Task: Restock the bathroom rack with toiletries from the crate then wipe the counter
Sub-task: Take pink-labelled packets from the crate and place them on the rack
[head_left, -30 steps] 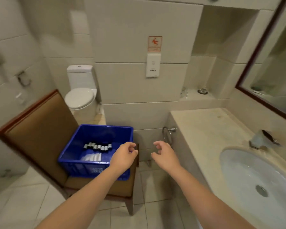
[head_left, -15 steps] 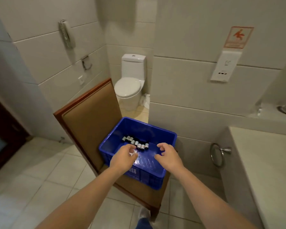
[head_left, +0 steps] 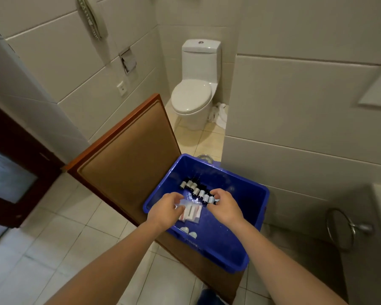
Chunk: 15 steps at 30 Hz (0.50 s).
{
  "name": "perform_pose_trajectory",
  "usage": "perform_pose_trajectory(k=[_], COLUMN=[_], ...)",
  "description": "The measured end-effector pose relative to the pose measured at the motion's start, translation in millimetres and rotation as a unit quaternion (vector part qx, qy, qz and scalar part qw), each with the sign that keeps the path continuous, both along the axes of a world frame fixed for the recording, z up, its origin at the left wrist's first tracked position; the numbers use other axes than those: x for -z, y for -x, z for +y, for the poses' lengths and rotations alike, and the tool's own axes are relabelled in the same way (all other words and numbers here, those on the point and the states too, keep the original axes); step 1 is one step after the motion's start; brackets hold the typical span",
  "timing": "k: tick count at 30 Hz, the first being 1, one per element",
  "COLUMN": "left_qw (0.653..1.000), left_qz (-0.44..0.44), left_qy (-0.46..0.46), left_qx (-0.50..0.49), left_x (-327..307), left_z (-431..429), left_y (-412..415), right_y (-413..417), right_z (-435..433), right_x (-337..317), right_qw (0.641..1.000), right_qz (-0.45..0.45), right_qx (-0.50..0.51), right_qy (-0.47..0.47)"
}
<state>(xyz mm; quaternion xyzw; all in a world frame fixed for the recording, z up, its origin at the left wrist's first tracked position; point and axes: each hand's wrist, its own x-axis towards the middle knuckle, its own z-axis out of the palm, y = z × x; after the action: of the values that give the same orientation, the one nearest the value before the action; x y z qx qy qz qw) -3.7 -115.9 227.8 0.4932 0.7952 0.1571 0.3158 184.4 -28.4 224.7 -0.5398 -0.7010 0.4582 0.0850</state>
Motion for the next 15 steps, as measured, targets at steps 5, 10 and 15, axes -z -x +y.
perform_pose_trajectory(k=[5,10,15], left_qw=[0.999,0.995,0.989], left_qz=[-0.015,-0.026,-0.031], left_qy=[0.035,0.087,0.144], left_qx=[-0.019,-0.045,-0.026], left_x=[28.7,70.5,120.4], left_z=[18.1,29.2,48.0], left_y=[22.4,43.2,63.8], right_y=[14.9,31.5,47.9], right_z=[14.9,18.8,26.2], right_x=[35.6,83.5,132.3], right_qw=[0.999,0.992,0.984], right_qz=[-0.017,-0.041,-0.056], right_qx=[0.001,0.003,0.038], right_qy=[0.050,0.121,0.165])
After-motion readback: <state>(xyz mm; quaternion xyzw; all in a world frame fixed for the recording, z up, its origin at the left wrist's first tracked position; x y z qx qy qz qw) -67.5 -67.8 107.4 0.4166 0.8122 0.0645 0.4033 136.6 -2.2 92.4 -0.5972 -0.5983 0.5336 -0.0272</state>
